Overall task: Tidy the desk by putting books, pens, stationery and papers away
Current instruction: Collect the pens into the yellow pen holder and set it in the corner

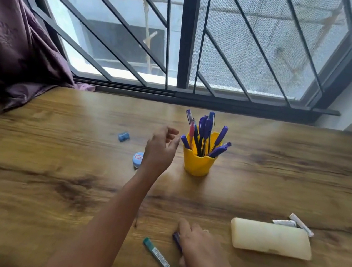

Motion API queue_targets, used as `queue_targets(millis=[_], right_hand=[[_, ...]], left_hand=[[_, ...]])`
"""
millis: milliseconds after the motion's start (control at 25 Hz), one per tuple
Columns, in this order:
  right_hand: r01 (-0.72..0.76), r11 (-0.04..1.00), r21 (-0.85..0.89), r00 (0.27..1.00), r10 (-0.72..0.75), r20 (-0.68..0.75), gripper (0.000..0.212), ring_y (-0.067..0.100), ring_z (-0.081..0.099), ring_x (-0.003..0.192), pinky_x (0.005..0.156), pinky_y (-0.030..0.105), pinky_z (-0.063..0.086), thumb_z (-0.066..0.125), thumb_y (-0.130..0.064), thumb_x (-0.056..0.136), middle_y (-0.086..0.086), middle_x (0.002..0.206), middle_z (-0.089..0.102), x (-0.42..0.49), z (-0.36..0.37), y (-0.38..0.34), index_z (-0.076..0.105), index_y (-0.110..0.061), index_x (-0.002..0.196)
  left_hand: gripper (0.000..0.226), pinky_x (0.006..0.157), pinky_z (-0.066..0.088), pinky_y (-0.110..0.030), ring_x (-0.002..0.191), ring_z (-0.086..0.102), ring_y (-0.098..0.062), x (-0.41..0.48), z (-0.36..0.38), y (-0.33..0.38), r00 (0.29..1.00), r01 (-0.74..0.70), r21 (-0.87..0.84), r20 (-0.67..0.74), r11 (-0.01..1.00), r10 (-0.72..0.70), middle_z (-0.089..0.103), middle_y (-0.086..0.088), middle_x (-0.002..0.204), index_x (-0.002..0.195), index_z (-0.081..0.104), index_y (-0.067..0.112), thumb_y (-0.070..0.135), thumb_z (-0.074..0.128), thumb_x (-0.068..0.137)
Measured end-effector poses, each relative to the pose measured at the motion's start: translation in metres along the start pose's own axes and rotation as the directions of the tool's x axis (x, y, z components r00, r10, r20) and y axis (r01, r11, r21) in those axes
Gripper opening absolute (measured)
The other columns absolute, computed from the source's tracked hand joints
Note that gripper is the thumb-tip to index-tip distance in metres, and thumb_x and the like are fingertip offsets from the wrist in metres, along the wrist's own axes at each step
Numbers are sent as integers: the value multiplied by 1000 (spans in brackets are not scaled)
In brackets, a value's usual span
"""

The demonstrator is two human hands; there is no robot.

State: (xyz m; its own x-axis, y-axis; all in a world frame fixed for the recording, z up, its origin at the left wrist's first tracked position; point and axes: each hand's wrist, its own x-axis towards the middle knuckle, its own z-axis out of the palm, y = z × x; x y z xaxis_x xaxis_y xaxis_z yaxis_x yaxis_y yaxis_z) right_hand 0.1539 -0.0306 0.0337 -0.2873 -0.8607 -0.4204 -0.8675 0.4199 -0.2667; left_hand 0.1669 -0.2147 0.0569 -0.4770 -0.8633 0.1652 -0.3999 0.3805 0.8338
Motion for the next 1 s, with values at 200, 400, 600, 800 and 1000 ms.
queue_targets(millis=[200, 400, 600, 800, 1000], right_hand=[[150, 898, 415, 983, -89, -161, 17, 9, 56, 83, 75, 24, 46, 63, -15, 80, -12, 81, 54, -9, -61, 19, 55, -29, 86], [481, 744, 464, 705, -13, -709, 27, 7, 65, 74, 68, 18, 53, 70, -7, 78, -4, 79, 67, 6, -152, 24, 59, -32, 80], [399, 851, 341, 639, 9, -769, 17, 18, 66, 84, 78, 30, 55, 70, -7, 77, 4, 87, 68, 61, -166, 29, 63, -16, 89], [279, 910, 309, 748, -4, -664, 25, 23, 66, 84, 81, 42, 55, 71, -10, 77, 6, 89, 70, 89, -147, 38, 64, -14, 101], [385, 768, 511, 696, 122, -707, 47, 15, 58, 110, 96, 19, 46, 58, 10, 81, 10, 119, 62, 76, -146, 60, 55, -8, 124]], left_hand=[[22, 75, 38, -16, 95, 50, -8, 0, -2, -4, 999, 22, -10, -24, 1000, -22, 62, -10, 112, 115, 57, 5, 8, 48, 95], [31, 91, 44, -24, 116, 52, -18, -4, 5, -3, 999, 30, -37, 44, 999, -29, 57, -12, 126, 124, 51, 6, 3, 48, 93], [52, 102, 37, -29, 130, 43, -20, -5, 6, -3, 985, 26, -27, 169, 999, -21, 48, -9, 140, 135, 42, 12, -4, 54, 87], [62, 104, 36, -31, 134, 39, -21, -5, 9, -1, 966, 54, -40, 257, 998, -42, 42, -8, 145, 141, 35, 16, 0, 59, 86], [64, 108, 34, -33, 136, 37, -21, -5, 14, -4, 949, 156, -153, 299, 976, -104, 41, -10, 146, 143, 32, 15, -4, 56, 87]])
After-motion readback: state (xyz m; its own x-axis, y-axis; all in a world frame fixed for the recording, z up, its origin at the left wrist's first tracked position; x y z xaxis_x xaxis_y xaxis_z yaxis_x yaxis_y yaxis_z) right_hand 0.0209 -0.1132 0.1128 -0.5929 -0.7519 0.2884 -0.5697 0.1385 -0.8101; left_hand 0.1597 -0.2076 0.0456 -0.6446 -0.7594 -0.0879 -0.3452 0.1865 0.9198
